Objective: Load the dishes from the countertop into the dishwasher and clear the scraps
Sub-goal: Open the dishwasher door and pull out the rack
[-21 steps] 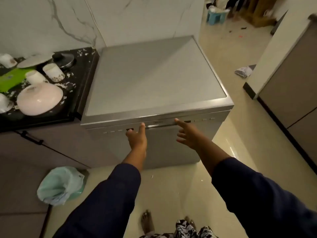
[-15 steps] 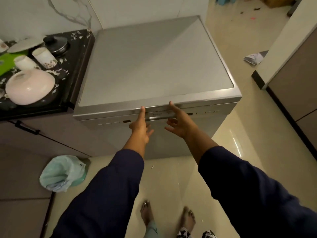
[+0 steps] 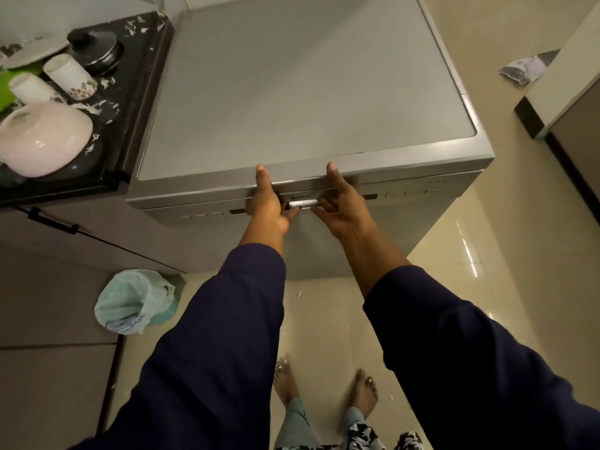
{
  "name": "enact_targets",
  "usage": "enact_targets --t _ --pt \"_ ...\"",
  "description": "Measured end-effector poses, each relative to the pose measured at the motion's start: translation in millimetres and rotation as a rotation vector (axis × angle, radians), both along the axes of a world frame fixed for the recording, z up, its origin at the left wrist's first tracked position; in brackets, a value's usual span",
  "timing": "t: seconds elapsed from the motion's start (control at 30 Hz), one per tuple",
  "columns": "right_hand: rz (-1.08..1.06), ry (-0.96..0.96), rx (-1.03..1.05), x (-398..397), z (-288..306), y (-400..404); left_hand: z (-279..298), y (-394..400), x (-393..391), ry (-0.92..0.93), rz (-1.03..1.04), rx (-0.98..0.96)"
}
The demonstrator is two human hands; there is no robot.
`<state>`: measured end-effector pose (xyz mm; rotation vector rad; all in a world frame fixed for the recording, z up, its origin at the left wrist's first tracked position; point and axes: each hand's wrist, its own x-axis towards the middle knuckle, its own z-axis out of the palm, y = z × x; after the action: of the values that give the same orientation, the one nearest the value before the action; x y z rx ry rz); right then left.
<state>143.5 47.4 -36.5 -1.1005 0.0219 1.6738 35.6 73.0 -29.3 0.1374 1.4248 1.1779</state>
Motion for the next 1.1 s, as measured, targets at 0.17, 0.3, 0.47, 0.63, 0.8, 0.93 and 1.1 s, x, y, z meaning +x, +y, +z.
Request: enact_targets --t 0.17,0.3,0.47,0.63,0.8,0.93,1.1 --pt "-0.026 -0.076 -0.017 0 -4 1 4 -1 1 0.12 -0.052 -0.07" --pt "-0.101 -0.093 -0.032 -4 -1 0 6 -3 1 0.153 -0.048 -0.094" --pt "-0.204 -0.041 -0.1 -11 3 -12 -5 -18 6 0.211 0.142 -0.181" --pt "-0.187 -0.112 -0.117 -19 -13 -60 -24 -62 -4 0.186 0.092 -0.171" --pt "-0.204 -0.145 -0.121 -16 -10 -109 -33 -109 -24 0.128 -0.071 -0.183" --pt "-0.19 -0.213 -0.166 -23 -22 -168 -49 -173 -33 0.03 -0.087 -0.175" --pt "-0.228 -0.26 -0.319 -29 -39 -236 -66 -249 -54 -0.207 -0.002 -0.147"
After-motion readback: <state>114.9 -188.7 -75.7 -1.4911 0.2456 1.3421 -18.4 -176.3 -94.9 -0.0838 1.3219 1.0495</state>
